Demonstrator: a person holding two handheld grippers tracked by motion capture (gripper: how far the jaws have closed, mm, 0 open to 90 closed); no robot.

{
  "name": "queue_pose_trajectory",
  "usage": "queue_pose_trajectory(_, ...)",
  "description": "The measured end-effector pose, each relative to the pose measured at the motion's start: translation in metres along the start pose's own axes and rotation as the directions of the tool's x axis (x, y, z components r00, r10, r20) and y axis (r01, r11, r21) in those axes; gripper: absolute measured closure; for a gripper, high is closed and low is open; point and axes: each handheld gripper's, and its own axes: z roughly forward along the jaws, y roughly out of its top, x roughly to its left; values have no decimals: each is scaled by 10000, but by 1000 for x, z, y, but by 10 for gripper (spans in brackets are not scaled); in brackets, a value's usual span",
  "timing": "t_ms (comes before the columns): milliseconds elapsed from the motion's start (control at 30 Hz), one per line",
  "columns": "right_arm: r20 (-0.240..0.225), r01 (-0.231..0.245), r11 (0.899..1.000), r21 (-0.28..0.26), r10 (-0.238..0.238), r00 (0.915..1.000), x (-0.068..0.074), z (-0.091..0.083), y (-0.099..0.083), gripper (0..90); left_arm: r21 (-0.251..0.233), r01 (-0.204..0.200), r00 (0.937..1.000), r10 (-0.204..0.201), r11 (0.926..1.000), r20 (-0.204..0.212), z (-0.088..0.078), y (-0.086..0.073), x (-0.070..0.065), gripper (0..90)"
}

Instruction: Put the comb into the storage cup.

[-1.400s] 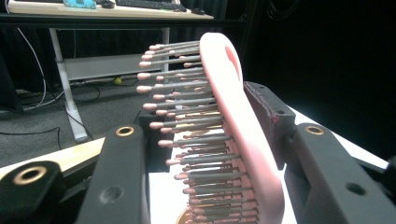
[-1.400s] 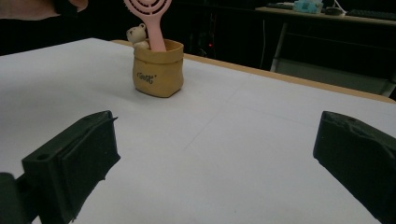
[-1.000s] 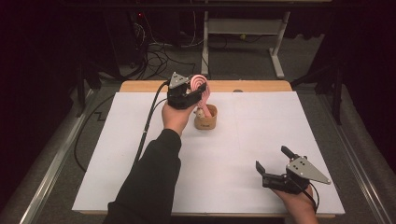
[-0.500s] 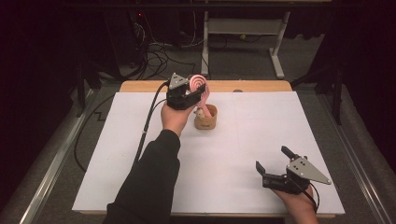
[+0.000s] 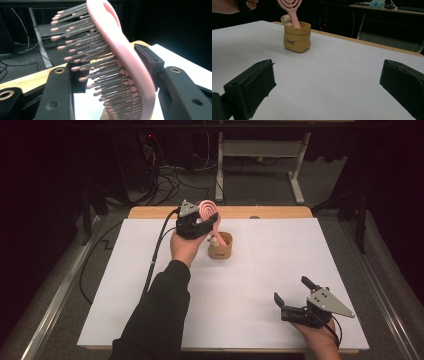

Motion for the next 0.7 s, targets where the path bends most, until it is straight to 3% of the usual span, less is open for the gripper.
queue_pose_trajectory(67,3,8,10000,18,-8,10000,1,1,0,1,-11,-44,10000,44,10000,-8,-1,1,1,479)
queue_pose_trajectory(167,-25,37,10000,31,-37,10000,1,1,0,1,23,20,9999,-20,10000,-142,-1,1,1,391)
queue_pose_trajectory(700,-23,88,9999,60,-87,10000,3,3,0,1,377,201,9998,-199,9991,-79,-3,1,5,252)
